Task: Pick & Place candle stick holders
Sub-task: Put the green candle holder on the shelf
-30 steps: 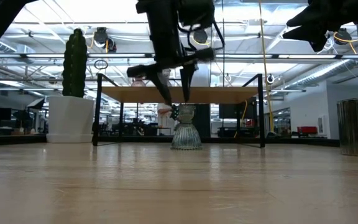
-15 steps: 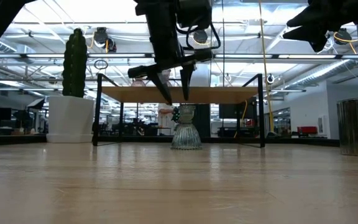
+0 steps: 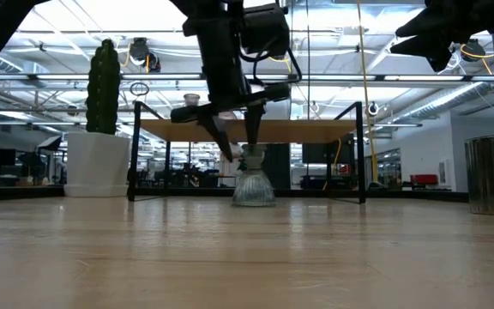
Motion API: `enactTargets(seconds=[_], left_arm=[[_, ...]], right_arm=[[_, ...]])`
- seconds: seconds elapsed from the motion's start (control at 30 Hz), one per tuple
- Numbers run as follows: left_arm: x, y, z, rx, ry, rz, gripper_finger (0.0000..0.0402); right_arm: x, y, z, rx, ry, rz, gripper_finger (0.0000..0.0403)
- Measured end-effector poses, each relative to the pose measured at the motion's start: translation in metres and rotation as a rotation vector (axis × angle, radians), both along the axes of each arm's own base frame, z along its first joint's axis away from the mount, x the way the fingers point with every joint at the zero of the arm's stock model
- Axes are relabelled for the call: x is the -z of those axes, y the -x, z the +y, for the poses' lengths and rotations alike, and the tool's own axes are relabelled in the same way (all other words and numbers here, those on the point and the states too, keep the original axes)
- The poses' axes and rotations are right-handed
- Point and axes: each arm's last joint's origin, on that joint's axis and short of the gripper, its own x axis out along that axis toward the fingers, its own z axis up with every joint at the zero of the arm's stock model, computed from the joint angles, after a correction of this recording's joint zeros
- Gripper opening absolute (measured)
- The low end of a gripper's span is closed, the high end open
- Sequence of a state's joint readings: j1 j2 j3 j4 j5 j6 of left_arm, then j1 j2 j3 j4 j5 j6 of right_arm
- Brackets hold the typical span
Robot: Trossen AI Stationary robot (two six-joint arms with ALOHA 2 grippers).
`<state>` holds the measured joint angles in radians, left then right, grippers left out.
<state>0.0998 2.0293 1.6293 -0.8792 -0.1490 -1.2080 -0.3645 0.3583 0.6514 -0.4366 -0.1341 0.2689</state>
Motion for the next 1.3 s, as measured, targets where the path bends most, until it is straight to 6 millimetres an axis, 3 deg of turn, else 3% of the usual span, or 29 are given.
enactTargets(seconds=[0.13, 0.33, 0.77, 1.03, 1.17, 1.3], left_arm=[[0.002, 0.001, -0.003, 0.014, 0.0, 0.005, 0.0131], [0.001, -0.001, -0.009, 0.076, -0.014, -0.004, 0.0035], [-0.009, 0.002, -0.033, 0.276, 0.077, -0.017, 0.0033], [-0.078, 0.029, -0.055, 0.389, 0.01, -0.167, 0.0033], [-0.125, 0.062, -0.052, 0.304, -0.123, -0.246, 0.0033], [-0.159, 0.095, -0.042, 0.193, -0.265, -0.291, 0.0033]], right_arm=[[0.0, 0.0, 0.0, 0.002, -0.006, -0.002, 0.016], [0.0, 0.0, 0.0, 0.003, -0.005, -0.005, 0.016], [-0.001, 0.0, 0.0, 0.004, -0.008, -0.008, 0.016], [-0.001, 0.0, 0.0, 0.004, -0.008, -0.008, 0.016], [-0.001, 0.0, 0.0, 0.005, -0.008, -0.008, 0.016], [-0.001, 0.0, 0.0, 0.004, -0.008, -0.009, 0.016]])
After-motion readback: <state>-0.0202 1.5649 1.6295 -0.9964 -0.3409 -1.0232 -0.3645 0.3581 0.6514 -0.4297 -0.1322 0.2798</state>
